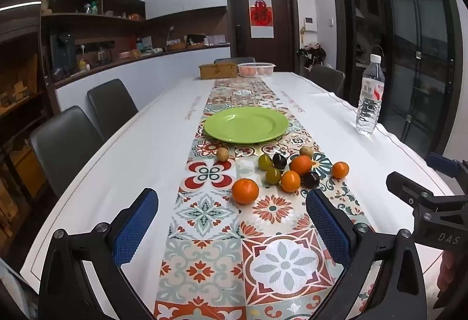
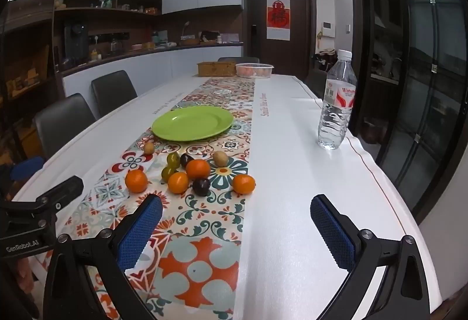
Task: Organize fruits
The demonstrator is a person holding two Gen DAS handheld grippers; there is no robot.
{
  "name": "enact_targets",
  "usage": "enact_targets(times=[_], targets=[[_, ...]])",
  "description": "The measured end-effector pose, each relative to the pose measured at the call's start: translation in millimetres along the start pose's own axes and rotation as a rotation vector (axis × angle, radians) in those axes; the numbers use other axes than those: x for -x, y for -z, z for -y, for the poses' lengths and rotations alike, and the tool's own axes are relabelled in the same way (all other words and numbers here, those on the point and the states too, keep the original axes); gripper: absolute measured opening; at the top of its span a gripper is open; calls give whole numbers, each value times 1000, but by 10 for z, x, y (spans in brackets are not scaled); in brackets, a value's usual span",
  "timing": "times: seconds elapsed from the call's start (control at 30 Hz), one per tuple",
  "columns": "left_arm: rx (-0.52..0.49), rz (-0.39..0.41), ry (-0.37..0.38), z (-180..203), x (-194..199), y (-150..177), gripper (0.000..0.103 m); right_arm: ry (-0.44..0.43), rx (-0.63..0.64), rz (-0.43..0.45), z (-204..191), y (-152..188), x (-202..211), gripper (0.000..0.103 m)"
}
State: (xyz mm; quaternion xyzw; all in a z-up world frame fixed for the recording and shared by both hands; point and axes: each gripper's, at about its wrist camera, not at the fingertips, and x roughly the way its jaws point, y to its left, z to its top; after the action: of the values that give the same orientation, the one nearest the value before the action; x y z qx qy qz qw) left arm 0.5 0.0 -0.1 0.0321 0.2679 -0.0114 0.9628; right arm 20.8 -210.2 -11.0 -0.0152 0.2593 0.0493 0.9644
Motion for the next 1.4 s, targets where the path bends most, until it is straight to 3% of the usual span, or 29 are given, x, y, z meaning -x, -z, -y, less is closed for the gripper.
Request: enact_targets(times=[0.07,0.1,1.4], targets=[[-1,-10,11,3,-30,-9,103,0,0,0,-6,0,0,102],[12,51,-3,-4,11,9,103,-1,0,0,-8,0,1,102],[5,42,-4,-4,57,6,103,3,8,-2,-50,11,5,102]])
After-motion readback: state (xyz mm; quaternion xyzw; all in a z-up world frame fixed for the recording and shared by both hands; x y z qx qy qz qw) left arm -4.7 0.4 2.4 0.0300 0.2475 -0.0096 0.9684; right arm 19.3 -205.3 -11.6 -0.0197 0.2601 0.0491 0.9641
